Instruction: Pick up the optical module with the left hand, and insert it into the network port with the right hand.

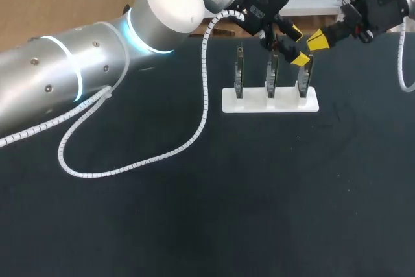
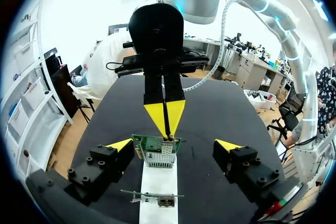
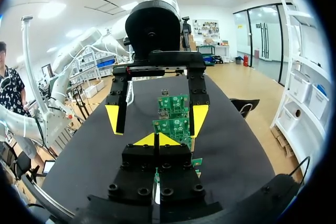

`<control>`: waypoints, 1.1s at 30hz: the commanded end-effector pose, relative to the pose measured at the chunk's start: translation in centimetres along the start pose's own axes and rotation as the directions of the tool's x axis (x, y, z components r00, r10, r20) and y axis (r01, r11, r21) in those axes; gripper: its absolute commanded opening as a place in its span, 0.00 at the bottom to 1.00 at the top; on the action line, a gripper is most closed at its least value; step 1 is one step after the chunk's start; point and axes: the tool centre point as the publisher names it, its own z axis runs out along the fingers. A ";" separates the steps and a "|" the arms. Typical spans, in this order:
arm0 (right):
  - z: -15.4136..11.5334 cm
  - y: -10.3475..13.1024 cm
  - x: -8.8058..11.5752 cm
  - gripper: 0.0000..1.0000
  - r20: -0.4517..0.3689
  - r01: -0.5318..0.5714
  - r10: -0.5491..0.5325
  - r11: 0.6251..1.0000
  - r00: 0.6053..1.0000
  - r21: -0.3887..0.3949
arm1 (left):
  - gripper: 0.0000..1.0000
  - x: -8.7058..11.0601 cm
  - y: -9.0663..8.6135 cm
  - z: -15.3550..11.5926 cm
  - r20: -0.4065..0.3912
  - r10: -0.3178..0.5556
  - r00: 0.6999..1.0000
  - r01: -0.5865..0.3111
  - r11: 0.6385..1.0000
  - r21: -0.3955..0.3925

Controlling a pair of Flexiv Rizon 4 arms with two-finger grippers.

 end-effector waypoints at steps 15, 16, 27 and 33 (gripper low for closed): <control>-2.0 0.3 -1.1 0.00 0.070 0.022 -0.028 0.996 0.997 0.082 | 1.00 -0.1 0.1 0.0 -0.003 0.000 1.000 0.000 1.000 0.002; -2.2 0.3 -1.0 0.00 0.068 0.022 -0.028 0.996 0.997 0.088 | 1.00 -0.1 0.1 0.0 -0.003 0.000 1.000 0.000 1.000 0.002; -4.3 0.4 -1.4 0.00 0.096 0.008 -0.023 0.988 0.995 0.156 | 1.00 -2.3 1.0 -1.3 0.036 0.066 0.997 -0.065 0.997 -0.044; -6.0 0.4 -2.6 0.00 0.135 0.012 -0.038 0.982 0.990 0.189 | 1.00 -5.1 2.5 -4.2 0.061 0.158 0.986 -0.149 0.980 -0.132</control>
